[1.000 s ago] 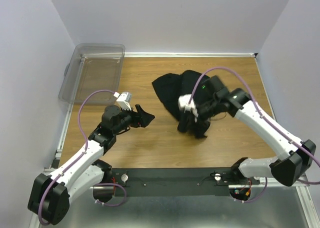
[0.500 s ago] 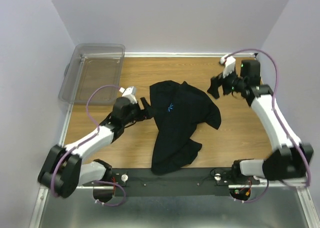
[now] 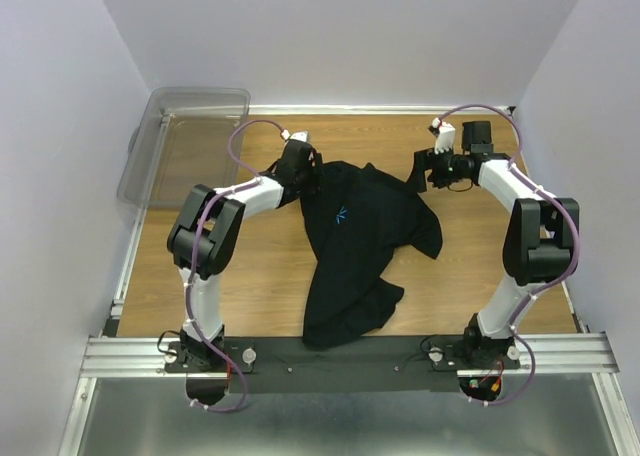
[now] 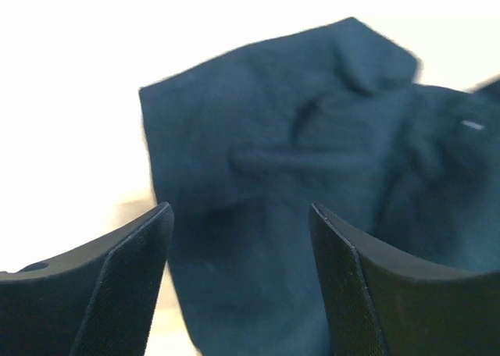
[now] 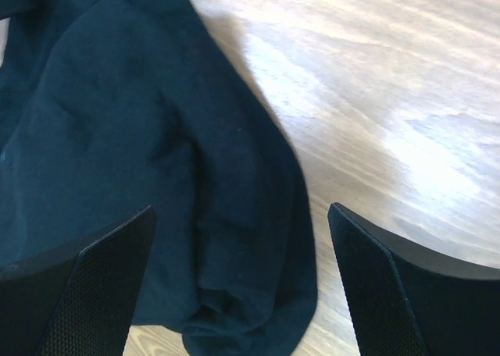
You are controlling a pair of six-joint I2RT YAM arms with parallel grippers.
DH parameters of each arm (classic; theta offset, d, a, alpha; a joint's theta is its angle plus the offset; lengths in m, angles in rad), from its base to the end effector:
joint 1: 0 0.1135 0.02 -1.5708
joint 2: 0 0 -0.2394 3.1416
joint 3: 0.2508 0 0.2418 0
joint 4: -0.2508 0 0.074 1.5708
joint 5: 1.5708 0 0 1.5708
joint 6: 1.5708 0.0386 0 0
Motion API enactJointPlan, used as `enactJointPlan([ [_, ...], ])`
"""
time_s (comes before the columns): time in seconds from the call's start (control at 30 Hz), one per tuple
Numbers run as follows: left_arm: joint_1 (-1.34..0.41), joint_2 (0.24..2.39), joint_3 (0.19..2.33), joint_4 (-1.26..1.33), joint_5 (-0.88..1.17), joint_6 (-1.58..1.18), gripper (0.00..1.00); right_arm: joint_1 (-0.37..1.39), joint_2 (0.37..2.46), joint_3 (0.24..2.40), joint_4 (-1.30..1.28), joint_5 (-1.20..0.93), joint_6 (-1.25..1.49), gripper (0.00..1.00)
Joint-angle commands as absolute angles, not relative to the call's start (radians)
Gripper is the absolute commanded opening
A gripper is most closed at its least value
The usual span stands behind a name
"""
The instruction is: Fold and stack the t-shirts
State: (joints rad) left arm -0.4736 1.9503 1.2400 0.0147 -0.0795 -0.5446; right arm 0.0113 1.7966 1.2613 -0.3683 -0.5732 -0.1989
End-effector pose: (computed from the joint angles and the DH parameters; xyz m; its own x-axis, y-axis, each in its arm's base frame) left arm 0.3678 -0.1851 0.1565 -0.6952 -0.2240 -0.6830 0.0470 0.9340 -0.3542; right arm 0.3713 0.0251 0.1953 -0.7018 -0.1739 -0.6908 -0.4934 0.8181 0.2954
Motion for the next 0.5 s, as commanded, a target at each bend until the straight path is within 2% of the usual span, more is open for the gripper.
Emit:
enactJointPlan([
  [0.0, -0.474, 2.037, 1.342, -0.135, -0.176, -0.483, 0.67, -0.035, 1.778, 1.226, -0.353, -0.661, -0.221, 0.97],
  [0.1, -0.474, 2.106, 1.413, -0.172, -0.126, -0.468, 0.61, -0.06, 1.781, 1.22, -0.354, -0.676, -0.224, 0.97],
  [0.23, -0.474, 2.141, 1.445, -0.175, -0.014, -0.454, 0.35, -0.066, 1.789, 1.209, -0.385, -0.716, -0.238, 0.96],
  [0.27, -0.476, 2.132, 1.44, -0.166, -0.006, -0.454, 0.23, -0.066, 1.795, 1.207, -0.396, -0.722, -0.239, 0.96],
  [0.3, -0.476, 2.12, 1.436, -0.158, -0.005, -0.457, 0.17, -0.066, 1.804, 1.209, -0.406, -0.733, -0.239, 0.95],
  [0.4, -0.476, 2.057, 1.417, -0.138, -0.012, -0.463, 0.09, -0.064, 1.851, 1.229, -0.448, -0.781, -0.241, 0.88],
  [0.47, -0.476, 2.017, 1.425, -0.143, -0.015, -0.462, 0.06, -0.063, 1.897, 1.249, -0.491, -0.799, -0.241, 0.77],
])
